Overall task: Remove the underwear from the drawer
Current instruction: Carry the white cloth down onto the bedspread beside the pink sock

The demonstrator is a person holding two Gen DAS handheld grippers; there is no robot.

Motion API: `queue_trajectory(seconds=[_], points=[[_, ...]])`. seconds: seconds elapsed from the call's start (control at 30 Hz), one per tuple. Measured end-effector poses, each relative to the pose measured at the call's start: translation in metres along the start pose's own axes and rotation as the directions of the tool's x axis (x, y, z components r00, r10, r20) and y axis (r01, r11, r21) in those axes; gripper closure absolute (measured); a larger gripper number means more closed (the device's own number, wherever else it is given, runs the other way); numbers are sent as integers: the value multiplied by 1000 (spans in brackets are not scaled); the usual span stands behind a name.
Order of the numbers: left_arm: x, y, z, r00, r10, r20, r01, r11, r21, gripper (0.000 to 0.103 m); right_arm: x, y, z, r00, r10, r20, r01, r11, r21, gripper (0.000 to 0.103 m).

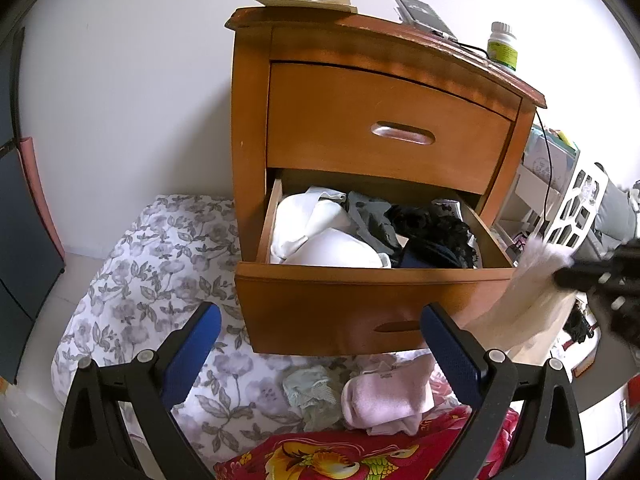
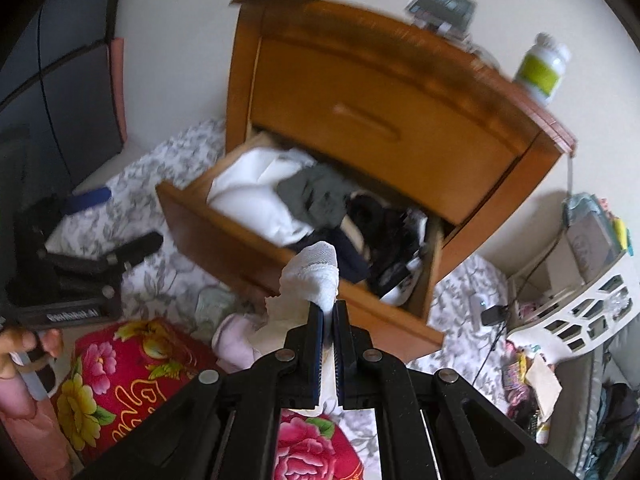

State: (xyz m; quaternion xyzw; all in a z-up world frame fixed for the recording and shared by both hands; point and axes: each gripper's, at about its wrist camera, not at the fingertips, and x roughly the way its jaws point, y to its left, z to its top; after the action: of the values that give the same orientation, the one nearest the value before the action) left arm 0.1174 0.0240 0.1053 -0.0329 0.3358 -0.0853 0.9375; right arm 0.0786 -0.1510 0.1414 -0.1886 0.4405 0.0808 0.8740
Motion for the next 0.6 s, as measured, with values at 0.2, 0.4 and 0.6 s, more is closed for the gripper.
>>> queue_trajectory(seconds=[0.2, 0.4, 0.6], points=[[5, 3, -2, 1000, 4, -12, -4, 1000, -8, 3, 39, 13, -6, 998, 19, -59, -19, 1000, 8, 98], [9, 7, -2, 1000, 6, -20, -6, 1000, -20, 3, 79, 27, -13, 992, 27, -120, -26, 1000, 10, 98], [13, 11, -3, 999, 10, -31, -11, 999, -31, 3, 119, 33, -23, 980, 55, -193, -46, 998, 48, 98]])
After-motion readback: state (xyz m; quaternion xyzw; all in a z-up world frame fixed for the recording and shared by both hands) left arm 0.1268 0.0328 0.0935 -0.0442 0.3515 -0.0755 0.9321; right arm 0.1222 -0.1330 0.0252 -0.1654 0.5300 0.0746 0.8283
